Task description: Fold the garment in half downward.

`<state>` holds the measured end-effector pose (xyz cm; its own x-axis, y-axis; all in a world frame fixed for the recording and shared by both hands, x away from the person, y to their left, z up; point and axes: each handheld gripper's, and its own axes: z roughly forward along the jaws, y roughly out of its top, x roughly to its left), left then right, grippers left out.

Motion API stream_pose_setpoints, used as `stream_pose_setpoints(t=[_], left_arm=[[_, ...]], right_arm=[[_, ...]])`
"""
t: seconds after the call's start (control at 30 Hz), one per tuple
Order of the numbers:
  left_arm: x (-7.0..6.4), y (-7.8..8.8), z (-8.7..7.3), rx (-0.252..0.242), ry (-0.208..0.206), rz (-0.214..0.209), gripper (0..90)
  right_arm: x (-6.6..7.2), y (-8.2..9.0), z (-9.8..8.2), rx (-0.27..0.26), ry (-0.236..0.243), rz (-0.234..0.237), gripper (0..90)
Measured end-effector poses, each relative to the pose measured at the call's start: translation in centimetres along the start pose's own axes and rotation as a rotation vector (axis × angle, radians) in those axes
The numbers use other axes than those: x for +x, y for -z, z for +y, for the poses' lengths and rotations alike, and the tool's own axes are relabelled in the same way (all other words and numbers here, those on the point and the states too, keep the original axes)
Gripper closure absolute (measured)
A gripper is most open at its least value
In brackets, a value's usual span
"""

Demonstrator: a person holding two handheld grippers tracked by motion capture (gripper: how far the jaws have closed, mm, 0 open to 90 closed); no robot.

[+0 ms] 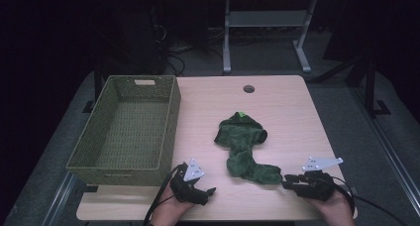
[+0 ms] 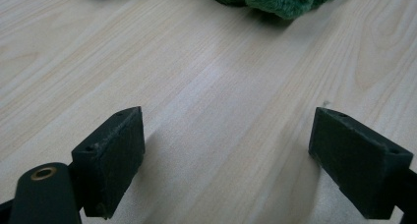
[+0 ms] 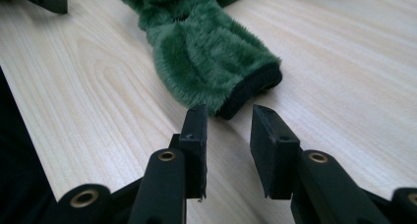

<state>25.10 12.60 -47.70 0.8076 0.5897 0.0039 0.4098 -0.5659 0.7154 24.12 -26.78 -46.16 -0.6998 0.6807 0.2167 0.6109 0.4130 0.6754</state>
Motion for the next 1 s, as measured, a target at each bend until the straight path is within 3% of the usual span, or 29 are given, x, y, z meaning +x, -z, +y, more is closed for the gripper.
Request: stream_pose_setpoints(t=[0.17, 0.23, 0.3, 0.53, 0.77, 1.0], left_arm=[[0.0, 0.0, 0.0, -0.001, 0.000, 0.000, 12.9], [0.0, 0.0, 0.0, -0.001, 0.000, 0.000, 12.9], [0.0, 0.0, 0.0, -0.001, 0.001, 0.000, 12.9], [0.0, 0.0, 0.0, -0.001, 0.002, 0.000, 12.9], [0.0, 0.0, 0.0, -0.001, 0.004, -0.001, 12.9], [0.0, -0.1, 0.0, -0.001, 0.005, -0.002, 12.9]], right_arm=[[-0.1, -0.9, 0.2, 0.013, 0.007, 0.012, 68.5], [-0.1, -0.9, 0.2, 0.021, -0.013, 0.018, 70.5], [-0.2, -1.3, 0.3, 0.010, -0.008, 0.040, 80.2], [-0.2, -0.8, 0.6, -0.011, 0.005, 0.028, 83.5], [-0.1, 0.4, 1.5, -0.074, 0.052, 0.018, 83.6], [1.0, 1.2, 3.4, -0.123, 0.125, 0.025, 84.1]])
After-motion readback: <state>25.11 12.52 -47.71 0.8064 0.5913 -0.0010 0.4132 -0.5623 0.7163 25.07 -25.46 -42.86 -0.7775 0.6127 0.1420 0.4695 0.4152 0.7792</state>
